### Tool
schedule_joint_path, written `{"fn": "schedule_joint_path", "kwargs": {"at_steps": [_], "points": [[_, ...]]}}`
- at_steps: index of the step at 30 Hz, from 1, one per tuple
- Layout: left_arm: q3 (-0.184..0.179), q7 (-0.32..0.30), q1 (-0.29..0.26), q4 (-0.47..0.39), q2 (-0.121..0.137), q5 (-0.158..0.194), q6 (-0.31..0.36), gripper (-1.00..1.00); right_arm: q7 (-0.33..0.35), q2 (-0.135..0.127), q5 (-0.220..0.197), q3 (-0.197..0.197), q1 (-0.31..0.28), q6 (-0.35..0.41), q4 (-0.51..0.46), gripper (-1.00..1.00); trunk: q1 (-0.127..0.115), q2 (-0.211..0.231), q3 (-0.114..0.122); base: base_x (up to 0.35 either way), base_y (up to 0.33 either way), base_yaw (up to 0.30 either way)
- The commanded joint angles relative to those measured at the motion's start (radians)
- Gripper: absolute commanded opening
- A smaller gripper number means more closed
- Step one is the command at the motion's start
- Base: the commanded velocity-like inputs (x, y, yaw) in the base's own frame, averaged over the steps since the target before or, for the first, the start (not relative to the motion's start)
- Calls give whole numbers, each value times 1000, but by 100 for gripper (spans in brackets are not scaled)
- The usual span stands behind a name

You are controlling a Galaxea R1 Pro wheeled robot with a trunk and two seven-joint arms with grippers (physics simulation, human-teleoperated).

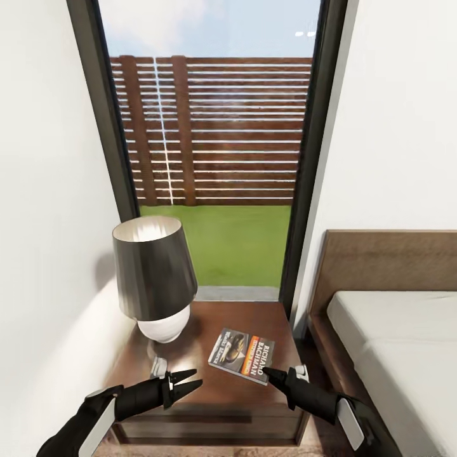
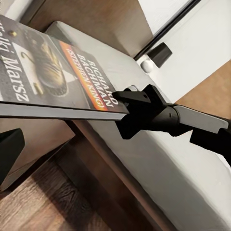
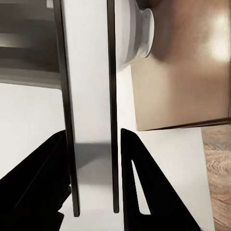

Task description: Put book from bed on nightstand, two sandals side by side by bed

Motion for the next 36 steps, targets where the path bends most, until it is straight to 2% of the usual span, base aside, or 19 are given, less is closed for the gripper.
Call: {"fn": "schedule_joint_path", "kwargs": {"at_steps": [1, 12, 17, 29, 36], "points": [[-4, 0, -1, 0, 1, 10, 11, 100, 4, 1, 1, -5, -1, 5, 0, -100, 4, -8, -4, 0, 0, 0], [-6, 1, 0, 0, 0, 10, 10, 100, 4, 1, 2, -5, -1, 5, 0, -100, 46, -85, -39, 0, 0, 0], [-5, 1, -1, 1, 0, 10, 9, 100, 3, 2, 2, -5, -1, 5, 0, -100, 46, -85, -39, 14, 1, 0], [-5, 1, -1, 2, 1, 10, 9, 100, 4, 3, 2, -4, -1, 5, 0, -100, 46, -85, -39, 159, 5, 0], [-5, 1, -1, 2, 1, 10, 9, 100, 4, 3, 2, -4, -1, 5, 0, -100, 46, -85, -39, 278, 0, 0]]}}
